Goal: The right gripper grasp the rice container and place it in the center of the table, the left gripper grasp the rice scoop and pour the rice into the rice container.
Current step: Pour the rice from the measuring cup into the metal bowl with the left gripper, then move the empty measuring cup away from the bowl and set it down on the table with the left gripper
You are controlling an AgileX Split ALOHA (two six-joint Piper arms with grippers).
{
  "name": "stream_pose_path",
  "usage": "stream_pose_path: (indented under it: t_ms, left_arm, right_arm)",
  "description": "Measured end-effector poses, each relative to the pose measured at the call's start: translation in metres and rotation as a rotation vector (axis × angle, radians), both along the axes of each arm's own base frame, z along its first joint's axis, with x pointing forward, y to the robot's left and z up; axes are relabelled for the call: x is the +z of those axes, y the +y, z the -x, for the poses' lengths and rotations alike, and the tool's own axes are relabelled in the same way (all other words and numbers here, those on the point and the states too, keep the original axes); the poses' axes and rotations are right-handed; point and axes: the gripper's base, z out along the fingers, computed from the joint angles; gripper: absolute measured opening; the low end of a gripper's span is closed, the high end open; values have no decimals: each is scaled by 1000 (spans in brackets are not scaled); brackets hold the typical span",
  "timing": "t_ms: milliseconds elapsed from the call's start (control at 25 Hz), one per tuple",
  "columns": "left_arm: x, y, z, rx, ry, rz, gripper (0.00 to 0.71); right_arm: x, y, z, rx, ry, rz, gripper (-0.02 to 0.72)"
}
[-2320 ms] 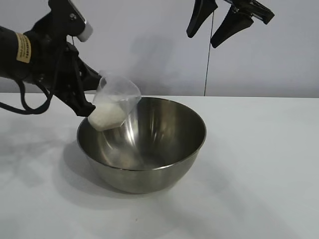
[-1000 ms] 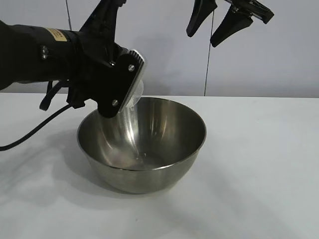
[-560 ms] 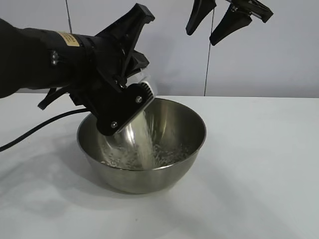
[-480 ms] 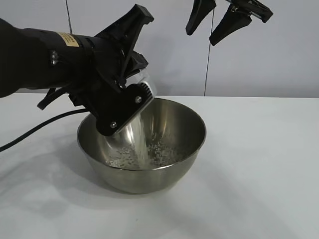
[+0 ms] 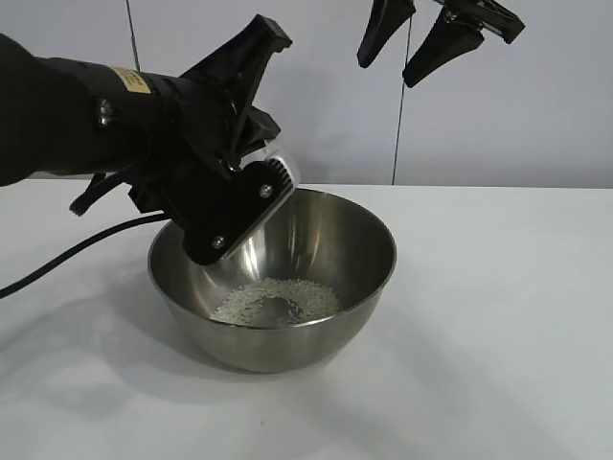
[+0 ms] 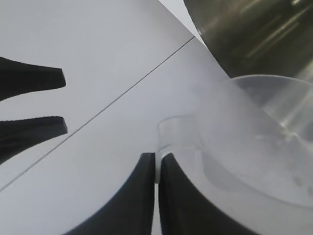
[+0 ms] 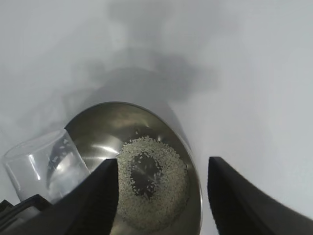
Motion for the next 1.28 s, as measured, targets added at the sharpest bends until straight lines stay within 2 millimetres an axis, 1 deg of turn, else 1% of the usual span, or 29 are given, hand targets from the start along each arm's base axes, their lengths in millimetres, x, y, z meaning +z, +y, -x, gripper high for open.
stream_pose_path:
  t_ms: [120, 200, 320, 400, 480, 600, 680, 760, 880, 960, 1040, 1160, 1280]
  left_arm:
    - [7, 6, -7, 203, 145, 353, 8]
    - [10, 11, -8, 316, 239, 562, 8]
    - [15, 18, -9, 433, 337, 832, 8]
    - [21, 27, -12, 497, 383, 1004, 8]
    - [29, 41, -18, 563, 424, 1214, 8]
    - [43, 68, -27, 653, 473, 1503, 8]
    - [48, 87, -34, 701, 518, 1650, 8]
    - [50, 103, -39, 748, 578, 1798, 8]
    - [46, 122, -46, 828, 680, 1992, 8]
    - [41, 132, -47, 837, 715, 2057, 8]
    - [36, 138, -44, 803, 739, 2096, 8]
    - [21, 143, -36, 676, 744, 2105, 8]
    - [-6, 150, -26, 624, 747, 2090, 8]
  right_arm:
    - [0, 0, 0, 0, 0, 0, 379]
    - [0, 0, 0, 0, 0, 0, 379]
    - [0, 0, 0, 0, 0, -1, 379]
    - [0, 0, 0, 0, 0, -1, 379]
    - [0, 0, 0, 0, 0, -1, 379]
    - [0, 0, 0, 0, 0, -1, 379]
    - [0, 0, 0, 0, 0, -1, 379]
    - [0, 0, 0, 0, 0, -1, 379]
    - [0, 0, 0, 0, 0, -1, 379]
    - [0, 0, 0, 0, 0, -1, 379]
    - [0, 0, 0, 0, 0, -1, 379]
    - [0, 0, 0, 0, 1, -3, 379]
    - [0, 0, 0, 0, 1, -3, 379]
